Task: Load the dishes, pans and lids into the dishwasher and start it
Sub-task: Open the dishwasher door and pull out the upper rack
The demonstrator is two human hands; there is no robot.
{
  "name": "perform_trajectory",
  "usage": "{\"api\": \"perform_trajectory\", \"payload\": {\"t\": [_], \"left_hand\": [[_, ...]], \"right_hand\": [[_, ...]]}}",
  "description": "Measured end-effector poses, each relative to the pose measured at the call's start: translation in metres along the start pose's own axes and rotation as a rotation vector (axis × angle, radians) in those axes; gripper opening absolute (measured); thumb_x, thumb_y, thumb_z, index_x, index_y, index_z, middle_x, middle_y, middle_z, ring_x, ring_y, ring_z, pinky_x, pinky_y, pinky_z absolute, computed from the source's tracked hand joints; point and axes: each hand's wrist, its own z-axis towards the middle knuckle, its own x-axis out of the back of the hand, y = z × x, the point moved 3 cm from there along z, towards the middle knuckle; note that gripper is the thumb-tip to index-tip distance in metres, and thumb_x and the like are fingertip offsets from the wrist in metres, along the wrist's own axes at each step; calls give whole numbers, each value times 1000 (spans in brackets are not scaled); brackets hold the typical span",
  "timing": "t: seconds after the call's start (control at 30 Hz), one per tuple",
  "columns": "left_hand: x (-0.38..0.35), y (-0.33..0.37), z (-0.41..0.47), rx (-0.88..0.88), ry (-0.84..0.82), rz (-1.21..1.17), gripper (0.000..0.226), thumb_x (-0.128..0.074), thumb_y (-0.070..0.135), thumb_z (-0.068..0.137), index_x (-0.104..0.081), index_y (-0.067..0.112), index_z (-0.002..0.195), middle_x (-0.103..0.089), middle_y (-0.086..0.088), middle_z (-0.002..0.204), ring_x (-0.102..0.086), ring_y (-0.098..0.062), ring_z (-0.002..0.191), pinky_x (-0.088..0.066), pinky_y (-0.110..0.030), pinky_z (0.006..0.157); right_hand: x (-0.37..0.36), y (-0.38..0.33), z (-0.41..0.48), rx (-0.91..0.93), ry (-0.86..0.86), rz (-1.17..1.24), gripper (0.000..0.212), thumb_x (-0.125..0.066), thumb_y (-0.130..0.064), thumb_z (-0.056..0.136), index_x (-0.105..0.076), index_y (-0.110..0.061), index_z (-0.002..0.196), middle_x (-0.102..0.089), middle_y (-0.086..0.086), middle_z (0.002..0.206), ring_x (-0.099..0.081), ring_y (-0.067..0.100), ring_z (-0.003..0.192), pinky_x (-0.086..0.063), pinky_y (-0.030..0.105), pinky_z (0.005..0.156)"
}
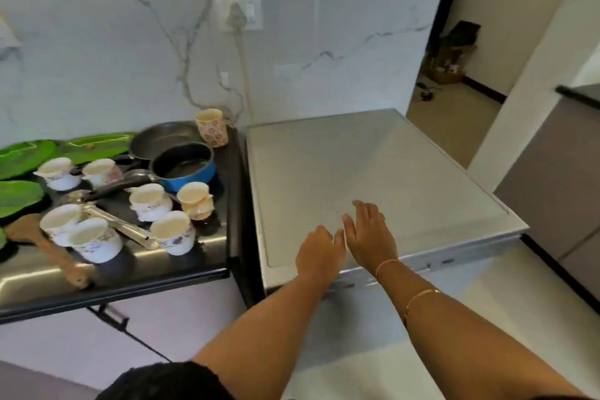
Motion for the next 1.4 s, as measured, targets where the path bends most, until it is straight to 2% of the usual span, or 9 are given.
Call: {"api": "perform_trajectory", "payload": {"t": [0.2,0.43,0.57,0.67,0.8,0.97,1.17,1.23,1.4], "left_hand": [[-85,22,-12,220,-230,-136,59,-31,47,97,-67,0,96,-69,-14,98,-64,-28,93,-47,-32,82],[-154,46,-14,603,-210,-466,72,-20,54,97,-59,-3,118,-61,-19,120,-57,-32,109,-42,-32,88],[-185,58,-27,790,-103,-1011,82,-24,70,86,-59,3,116,-65,-15,113,-60,-30,106,-48,-37,93],[-192,52,-31,751,-40,-1255,81,-38,72,78,-55,8,124,-65,-13,117,-60,-25,108,-49,-36,94],[-191,40,-32,710,24,-1479,58,-57,48,83,-53,10,128,-67,-7,105,-61,-21,101,-49,-29,79],[-192,39,-36,680,26,-1367,53,-60,36,86,-48,12,132,-61,-5,118,-51,-21,120,-36,-33,103],[-191,40,-37,774,146,-1122,67,-64,57,73,-56,7,118,-62,-4,103,-56,-18,96,-43,-30,87],[-196,44,-47,886,181,-1047,84,-63,68,68,-56,2,120,-62,-14,112,-57,-26,102,-45,-35,91],[-203,44,-82,918,202,-997,54,-54,52,87,-50,11,121,-59,-8,103,-53,-18,89,-46,-31,88]], "right_hand": [[5,93,-12,-292,-15,208,42,-31,-32,102,-58,-4,86,-62,12,90,-58,29,86,-36,29,69],[-13,170,-24,-687,-74,542,68,-36,-65,86,-64,-9,59,-68,10,62,-66,29,64,-56,46,71],[-26,183,-35,-874,-206,938,82,-53,-85,59,-69,-7,81,-71,15,81,-68,31,81,-55,47,81],[-32,183,-37,-876,-325,1411,75,-64,-63,65,-58,-10,118,-67,15,109,-65,30,101,-52,45,91],[-23,195,-32,-833,-468,1655,36,-66,-28,71,-63,-12,103,-72,9,93,-63,25,96,-47,40,95],[-30,200,-36,-818,-466,1697,53,-74,-26,59,-62,-10,108,-69,10,99,-64,23,97,-52,33,90],[-30,203,-38,-867,-349,1564,36,-72,-23,71,-65,-6,102,-68,14,98,-65,25,88,-58,31,80],[-32,201,-48,-983,-283,1489,29,-75,-26,76,-66,-9,97,-69,12,91,-66,25,84,-57,35,77],[-31,210,-88,-1074,-201,1347,42,-71,-37,80,-60,-12,111,-69,13,98,-67,25,87,-57,35,72]]}}
